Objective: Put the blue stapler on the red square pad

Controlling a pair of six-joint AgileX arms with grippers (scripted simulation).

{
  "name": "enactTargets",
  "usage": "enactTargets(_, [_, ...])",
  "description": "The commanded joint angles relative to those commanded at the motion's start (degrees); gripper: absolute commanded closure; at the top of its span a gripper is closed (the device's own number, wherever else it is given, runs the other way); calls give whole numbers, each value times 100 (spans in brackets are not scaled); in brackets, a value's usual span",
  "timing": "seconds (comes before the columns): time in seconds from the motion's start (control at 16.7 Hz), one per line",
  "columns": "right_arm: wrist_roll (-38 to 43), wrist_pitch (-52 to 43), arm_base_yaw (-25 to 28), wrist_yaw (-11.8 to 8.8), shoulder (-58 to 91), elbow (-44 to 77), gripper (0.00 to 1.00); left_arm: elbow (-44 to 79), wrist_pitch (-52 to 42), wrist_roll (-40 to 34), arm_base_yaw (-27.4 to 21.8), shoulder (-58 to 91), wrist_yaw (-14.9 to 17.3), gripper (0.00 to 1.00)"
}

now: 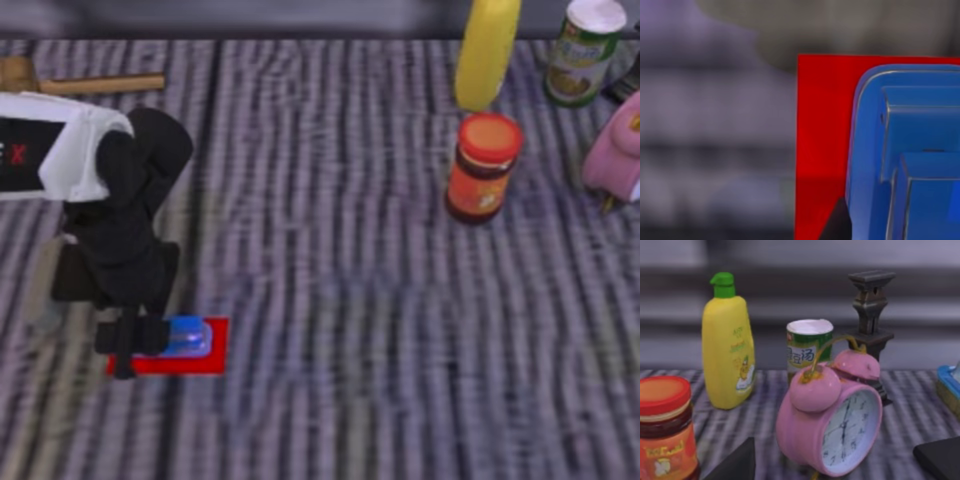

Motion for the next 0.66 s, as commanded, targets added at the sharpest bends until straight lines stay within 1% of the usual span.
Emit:
enactTargets(0.3, [0,0,0,0,0,0,0,0,0,0,0,0,0,2])
enactTargets(0.36, [0,0,0,0,0,0,0,0,0,0,0,0,0,0])
enactTargets(0.66, [0,0,0,0,0,0,0,0,0,0,0,0,0,0])
